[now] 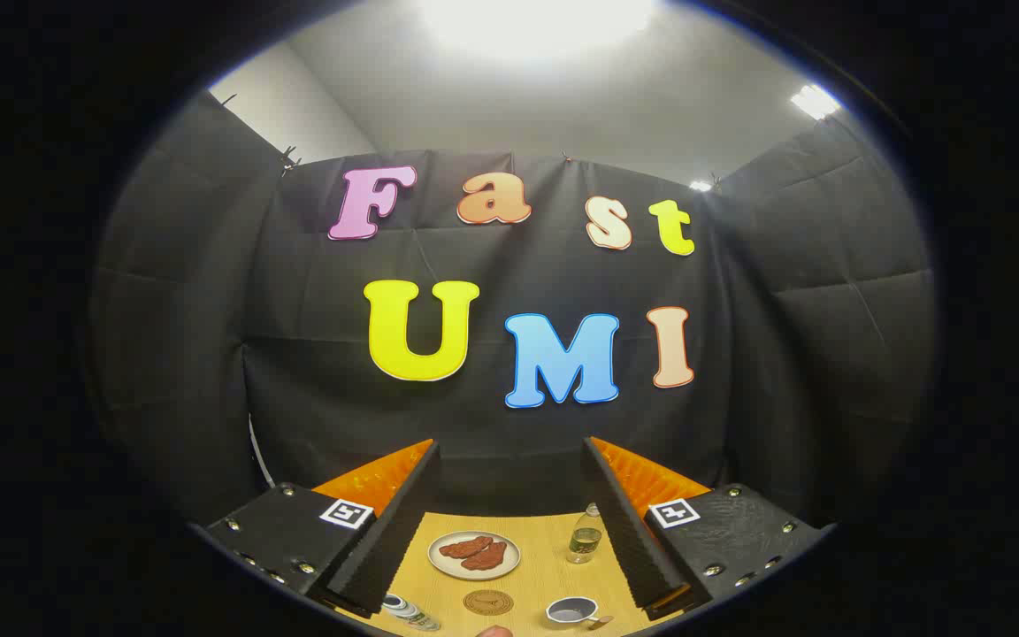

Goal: Take the bottle from table, then pour the juice into the cup, finally place the bottle on the coaster

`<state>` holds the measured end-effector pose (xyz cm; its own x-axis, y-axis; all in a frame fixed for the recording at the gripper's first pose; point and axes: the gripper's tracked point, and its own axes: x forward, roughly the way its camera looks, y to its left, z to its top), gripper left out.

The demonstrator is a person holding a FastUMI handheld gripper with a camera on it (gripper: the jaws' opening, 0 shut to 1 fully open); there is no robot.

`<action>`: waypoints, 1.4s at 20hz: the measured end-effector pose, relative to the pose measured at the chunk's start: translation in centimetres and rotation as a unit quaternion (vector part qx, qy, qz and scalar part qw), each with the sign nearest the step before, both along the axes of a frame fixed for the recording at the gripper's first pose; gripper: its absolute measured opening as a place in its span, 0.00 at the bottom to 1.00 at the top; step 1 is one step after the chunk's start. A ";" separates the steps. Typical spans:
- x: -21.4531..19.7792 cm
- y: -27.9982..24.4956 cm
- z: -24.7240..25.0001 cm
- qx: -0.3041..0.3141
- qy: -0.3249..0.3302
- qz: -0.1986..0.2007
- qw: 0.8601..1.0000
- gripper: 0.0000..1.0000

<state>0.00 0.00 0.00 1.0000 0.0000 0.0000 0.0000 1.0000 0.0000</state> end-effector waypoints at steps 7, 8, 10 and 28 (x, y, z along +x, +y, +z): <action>0.2 0.3 -0.3 0.004 0.000 0.004 1.000 0.98; 0.2 0.3 -0.5 0.003 0.000 0.004 1.000 0.97; 0.2 0.5 -0.7 0.004 0.001 0.006 1.000 0.98; -1.1 2.4 -7.4 0.014 -0.005 0.008 1.000 0.98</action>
<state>-1.14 2.43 -7.40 0.9998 0.0149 0.0098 -0.0152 0.9995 0.0288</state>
